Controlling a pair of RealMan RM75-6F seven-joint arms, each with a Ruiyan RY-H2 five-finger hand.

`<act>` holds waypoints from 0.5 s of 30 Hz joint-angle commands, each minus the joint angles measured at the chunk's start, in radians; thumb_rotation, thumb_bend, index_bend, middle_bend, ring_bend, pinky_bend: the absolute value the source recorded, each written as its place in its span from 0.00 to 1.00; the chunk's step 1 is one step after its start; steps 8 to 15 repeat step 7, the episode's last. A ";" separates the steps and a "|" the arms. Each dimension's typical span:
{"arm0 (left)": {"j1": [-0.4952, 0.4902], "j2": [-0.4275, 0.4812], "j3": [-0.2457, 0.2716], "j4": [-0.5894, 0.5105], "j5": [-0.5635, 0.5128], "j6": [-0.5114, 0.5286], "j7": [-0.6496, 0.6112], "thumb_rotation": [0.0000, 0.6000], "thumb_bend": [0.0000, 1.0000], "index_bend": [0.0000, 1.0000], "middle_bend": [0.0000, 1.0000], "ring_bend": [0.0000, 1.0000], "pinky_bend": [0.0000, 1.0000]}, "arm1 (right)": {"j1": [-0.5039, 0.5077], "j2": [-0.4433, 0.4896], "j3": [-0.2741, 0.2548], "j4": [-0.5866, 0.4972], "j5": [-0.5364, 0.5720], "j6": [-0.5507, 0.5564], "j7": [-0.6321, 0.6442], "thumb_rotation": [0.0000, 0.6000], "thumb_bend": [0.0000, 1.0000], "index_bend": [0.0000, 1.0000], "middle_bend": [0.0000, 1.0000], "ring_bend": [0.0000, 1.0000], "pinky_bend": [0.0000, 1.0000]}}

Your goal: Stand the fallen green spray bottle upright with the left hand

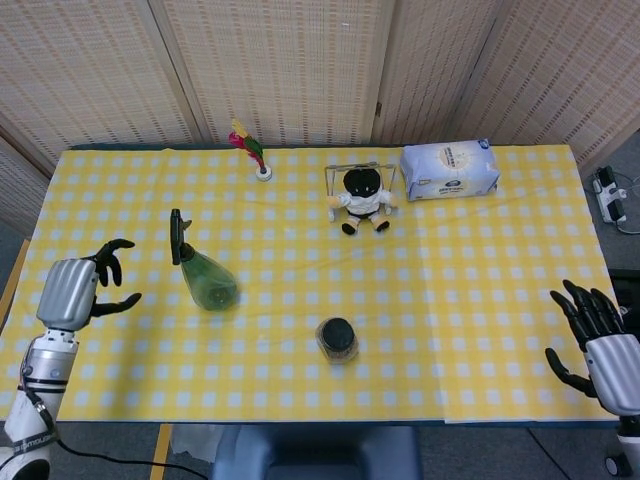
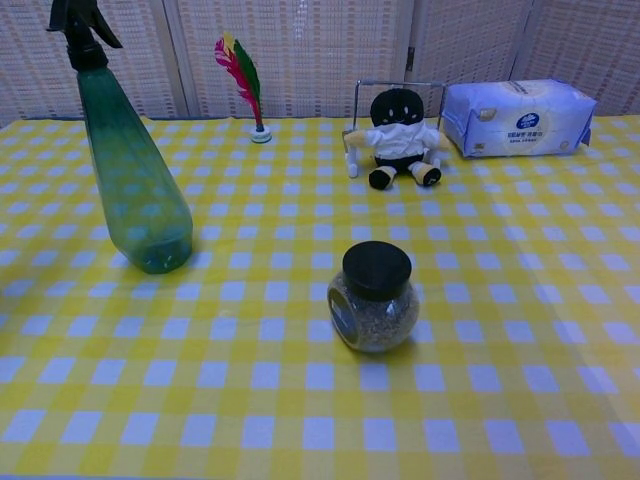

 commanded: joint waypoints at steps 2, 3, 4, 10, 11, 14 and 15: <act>0.164 -0.090 0.212 0.281 0.215 0.072 -0.122 1.00 0.17 0.11 0.11 0.04 0.01 | -0.006 -0.040 -0.006 -0.002 -0.031 0.021 -0.081 1.00 0.43 0.00 0.00 0.00 0.00; 0.172 -0.101 0.219 0.301 0.212 0.057 -0.119 1.00 0.17 0.09 0.07 0.01 0.00 | -0.010 -0.048 -0.007 -0.002 -0.031 0.024 -0.100 1.00 0.43 0.00 0.00 0.00 0.00; 0.171 -0.093 0.232 0.305 0.213 0.028 -0.092 1.00 0.16 0.07 0.05 0.01 0.00 | -0.012 -0.053 -0.008 -0.004 -0.030 0.023 -0.114 1.00 0.43 0.00 0.00 0.00 0.00; 0.187 -0.075 0.218 0.263 0.220 0.053 -0.073 0.98 0.15 0.00 0.00 0.00 0.00 | -0.016 -0.063 -0.012 -0.013 -0.027 0.016 -0.150 1.00 0.43 0.00 0.00 0.00 0.00; 0.187 -0.075 0.218 0.263 0.220 0.053 -0.073 0.98 0.15 0.00 0.00 0.00 0.00 | -0.016 -0.063 -0.012 -0.013 -0.027 0.016 -0.150 1.00 0.43 0.00 0.00 0.00 0.00; 0.187 -0.075 0.218 0.263 0.220 0.053 -0.073 0.98 0.15 0.00 0.00 0.00 0.00 | -0.016 -0.063 -0.012 -0.013 -0.027 0.016 -0.150 1.00 0.43 0.00 0.00 0.00 0.00; 0.187 -0.075 0.218 0.263 0.220 0.053 -0.073 0.98 0.15 0.00 0.00 0.00 0.00 | -0.016 -0.063 -0.012 -0.013 -0.027 0.016 -0.150 1.00 0.43 0.00 0.00 0.00 0.00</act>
